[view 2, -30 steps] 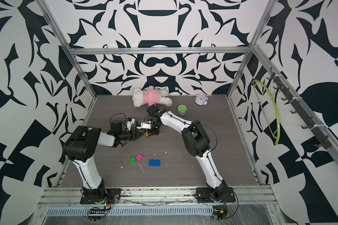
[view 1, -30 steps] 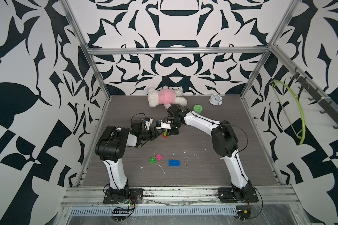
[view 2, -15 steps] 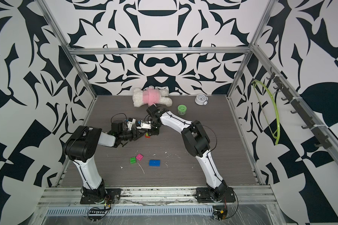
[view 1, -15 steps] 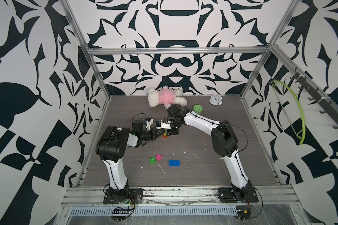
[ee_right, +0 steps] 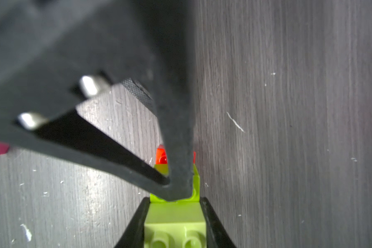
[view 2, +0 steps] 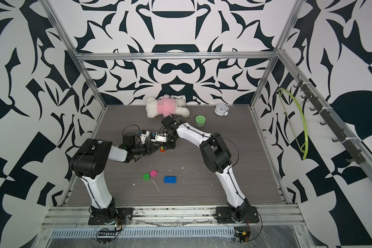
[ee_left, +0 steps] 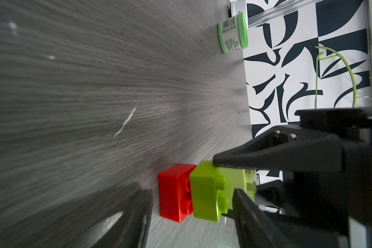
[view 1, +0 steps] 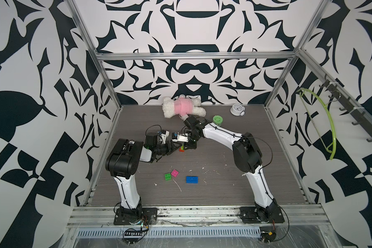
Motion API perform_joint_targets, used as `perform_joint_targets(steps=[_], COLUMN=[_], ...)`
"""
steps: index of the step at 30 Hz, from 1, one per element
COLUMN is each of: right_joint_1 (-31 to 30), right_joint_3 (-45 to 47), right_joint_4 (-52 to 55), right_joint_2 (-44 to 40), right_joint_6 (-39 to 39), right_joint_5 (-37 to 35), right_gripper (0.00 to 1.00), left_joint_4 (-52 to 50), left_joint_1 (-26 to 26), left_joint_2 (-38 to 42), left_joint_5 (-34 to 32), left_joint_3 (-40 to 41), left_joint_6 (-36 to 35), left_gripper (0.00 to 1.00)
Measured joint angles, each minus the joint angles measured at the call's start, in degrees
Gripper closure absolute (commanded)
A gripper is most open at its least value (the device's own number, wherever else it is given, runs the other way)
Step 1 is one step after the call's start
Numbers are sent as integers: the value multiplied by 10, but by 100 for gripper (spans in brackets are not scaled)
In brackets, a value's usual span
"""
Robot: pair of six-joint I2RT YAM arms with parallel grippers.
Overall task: Assemble the letter y with lego
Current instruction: Assemble the lego brick with the lego brick.
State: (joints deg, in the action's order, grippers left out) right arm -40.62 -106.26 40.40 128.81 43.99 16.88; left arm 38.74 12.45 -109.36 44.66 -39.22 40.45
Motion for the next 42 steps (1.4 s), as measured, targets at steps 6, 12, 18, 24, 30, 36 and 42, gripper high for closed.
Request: perform_joint_targets(steps=[6,12,18,24,30,36,42], right_joint_1=[-1,-2,-3,-3,-3,-3,-3], right_joint_3=[0,0,-1,-2,-5,-7,-9], right_joint_4=[0,0,1,6,11,17,23], right_joint_2=[0,0,0,0,0,0,0], right_joint_6=[-3,-4,-3,-3,-3,-3,-3], right_joint_5=[-2,-2,-2,-4,-7,-13,-17], right_gripper=[73,73,73,73,74,74,74], left_joint_4=[-1,-16,-30,-31,-32,-33,-36], left_joint_1=[2,10,14,14,14,14,14], left_joint_2=[0,-2,-4,-5,-5,-5,-7], left_joint_5=[-1,-3,-9,-7,-5,-6,-9], left_joint_3=[-1,-12,-18,-20,-20,-20,-21], left_joint_6=[-2,-14,-23,-25,-26,-27,-30], left_gripper=[35,37,41,38,37,41,44])
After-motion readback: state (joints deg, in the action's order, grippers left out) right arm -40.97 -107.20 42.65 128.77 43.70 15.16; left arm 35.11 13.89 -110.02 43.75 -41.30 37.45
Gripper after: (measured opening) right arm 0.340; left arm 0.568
